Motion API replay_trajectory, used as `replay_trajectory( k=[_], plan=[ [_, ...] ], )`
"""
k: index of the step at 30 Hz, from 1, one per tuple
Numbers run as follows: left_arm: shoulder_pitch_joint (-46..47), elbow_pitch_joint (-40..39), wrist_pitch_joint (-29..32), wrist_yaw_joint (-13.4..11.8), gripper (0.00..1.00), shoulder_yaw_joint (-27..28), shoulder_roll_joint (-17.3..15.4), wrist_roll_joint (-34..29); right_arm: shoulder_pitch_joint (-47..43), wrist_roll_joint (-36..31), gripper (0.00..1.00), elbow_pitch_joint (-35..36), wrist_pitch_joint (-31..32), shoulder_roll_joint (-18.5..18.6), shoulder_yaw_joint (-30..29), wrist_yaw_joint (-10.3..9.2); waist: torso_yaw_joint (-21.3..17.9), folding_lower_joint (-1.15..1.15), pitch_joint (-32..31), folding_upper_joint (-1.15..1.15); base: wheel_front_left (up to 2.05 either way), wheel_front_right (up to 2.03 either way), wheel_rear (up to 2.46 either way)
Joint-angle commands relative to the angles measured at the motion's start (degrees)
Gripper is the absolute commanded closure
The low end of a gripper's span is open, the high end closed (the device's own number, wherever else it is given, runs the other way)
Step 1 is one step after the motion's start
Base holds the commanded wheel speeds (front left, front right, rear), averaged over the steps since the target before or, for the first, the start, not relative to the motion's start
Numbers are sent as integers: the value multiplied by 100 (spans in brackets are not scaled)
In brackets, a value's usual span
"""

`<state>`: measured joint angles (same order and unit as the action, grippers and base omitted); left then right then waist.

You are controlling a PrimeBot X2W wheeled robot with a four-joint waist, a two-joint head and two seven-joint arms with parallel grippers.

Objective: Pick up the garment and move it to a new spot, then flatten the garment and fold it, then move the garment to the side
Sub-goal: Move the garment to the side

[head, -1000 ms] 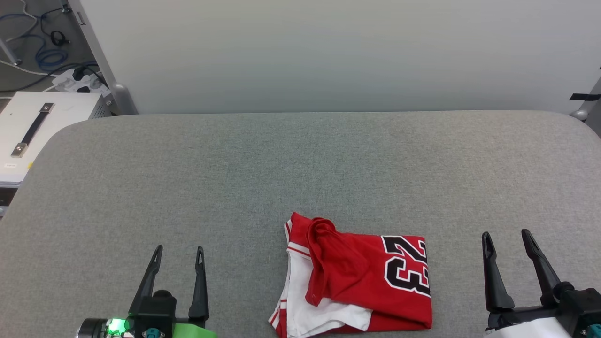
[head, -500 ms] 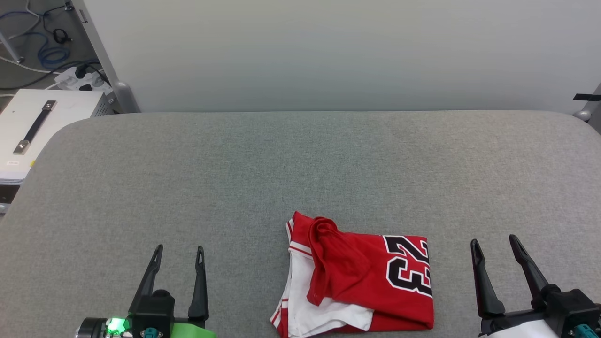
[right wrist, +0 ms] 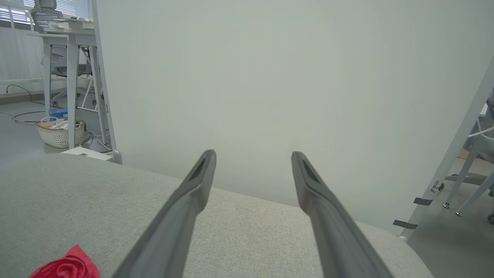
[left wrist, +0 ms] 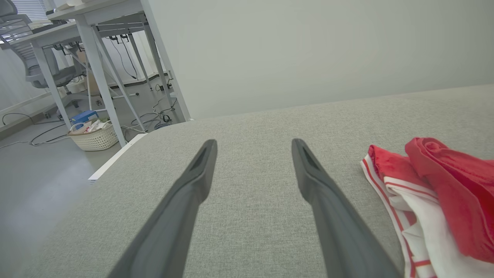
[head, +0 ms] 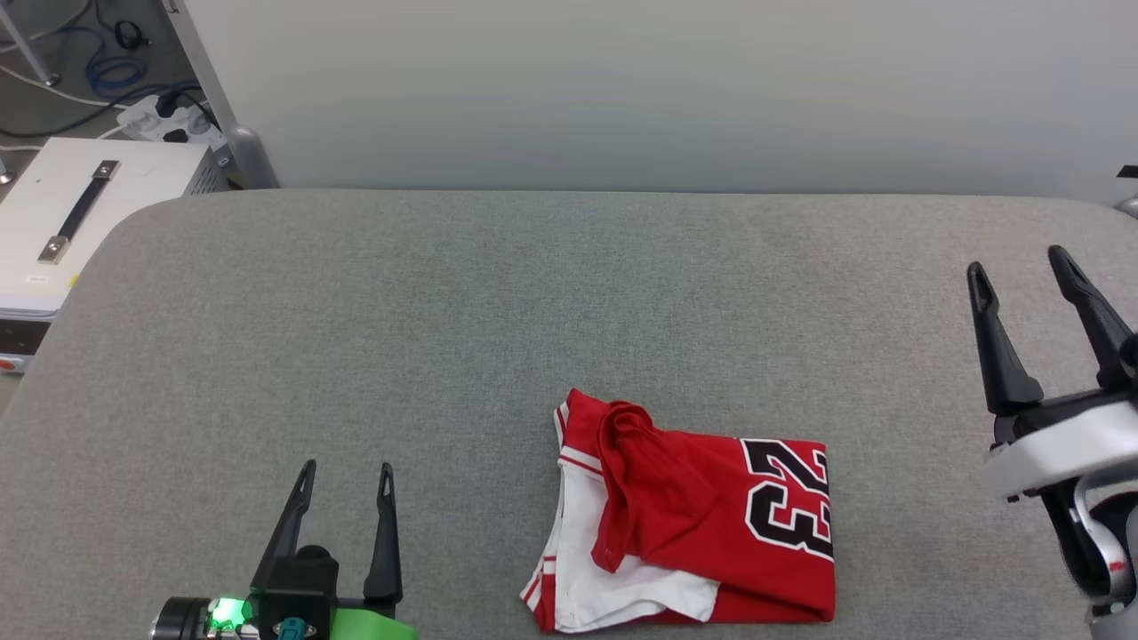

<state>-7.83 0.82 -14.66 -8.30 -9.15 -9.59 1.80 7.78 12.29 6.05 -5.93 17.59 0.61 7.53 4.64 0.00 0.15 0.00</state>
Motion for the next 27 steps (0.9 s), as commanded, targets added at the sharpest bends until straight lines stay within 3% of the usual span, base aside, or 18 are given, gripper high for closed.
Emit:
replay_trajectory(
  k=[1, 8, 14, 20, 27],
  plan=[
    [106, -6, -34, 16, 0, -6, 27, -61, 167, 232, 0, -49, 359, 101, 138, -4, 34, 0, 50, 0, 0, 0, 0],
    [185, -11, -34, 6, 0, 4, 57, -79, 697, 1720, 0, -237, 2833, 900, 1083, -4, 102, 0, 247, 0, 0, 0, 0],
    [308, -9, -34, 6, 0, -33, 106, -101, 629, 2856, 0, -533, 4438, 1220, 1496, -4, 192, 0, 415, 0, 0, 0, 0],
    [455, -8, -34, 16, 0, -78, 151, -115, 502, 3411, 0, -792, 5066, 1268, 1610, -4, 324, 0, 650, 0, 0, 0, 0],
    [615, -5, -34, 30, 0, -127, 180, -131, 566, 3622, 0, -1254, 5126, 1084, 1813, -4, 485, 0, 948, 0, 0, 0, 0]
  ],
)
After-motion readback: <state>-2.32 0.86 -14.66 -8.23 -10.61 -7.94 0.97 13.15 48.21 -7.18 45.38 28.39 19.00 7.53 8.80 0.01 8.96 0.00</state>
